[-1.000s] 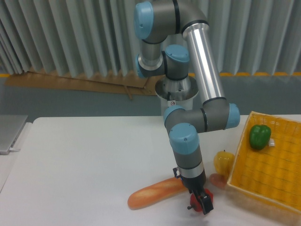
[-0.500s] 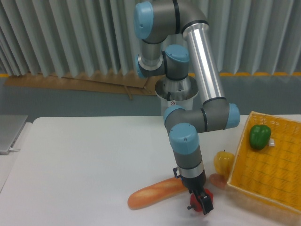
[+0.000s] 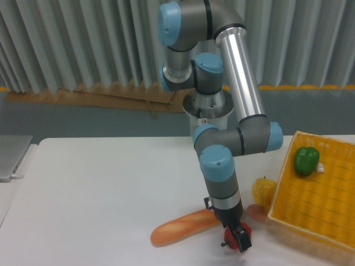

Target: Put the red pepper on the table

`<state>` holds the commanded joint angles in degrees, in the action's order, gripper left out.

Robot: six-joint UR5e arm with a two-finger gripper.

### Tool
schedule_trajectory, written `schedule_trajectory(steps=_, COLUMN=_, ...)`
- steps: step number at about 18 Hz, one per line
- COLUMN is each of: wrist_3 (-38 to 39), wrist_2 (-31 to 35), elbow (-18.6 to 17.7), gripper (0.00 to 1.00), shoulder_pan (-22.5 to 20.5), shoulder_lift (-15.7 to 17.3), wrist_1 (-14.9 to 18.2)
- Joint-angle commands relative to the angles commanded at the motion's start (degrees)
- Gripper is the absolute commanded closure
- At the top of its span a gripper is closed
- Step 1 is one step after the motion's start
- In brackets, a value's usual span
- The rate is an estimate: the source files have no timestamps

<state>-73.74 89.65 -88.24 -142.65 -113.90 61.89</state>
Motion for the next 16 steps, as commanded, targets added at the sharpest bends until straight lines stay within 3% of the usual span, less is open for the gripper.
schedule_trajectory(steps=16, wrist_3=0.09, wrist_2=0.09, elbow=-0.35, gripper=0.00, shoulder_pan=1.14, shoulder_lift=-0.09, wrist_1=-0.72)
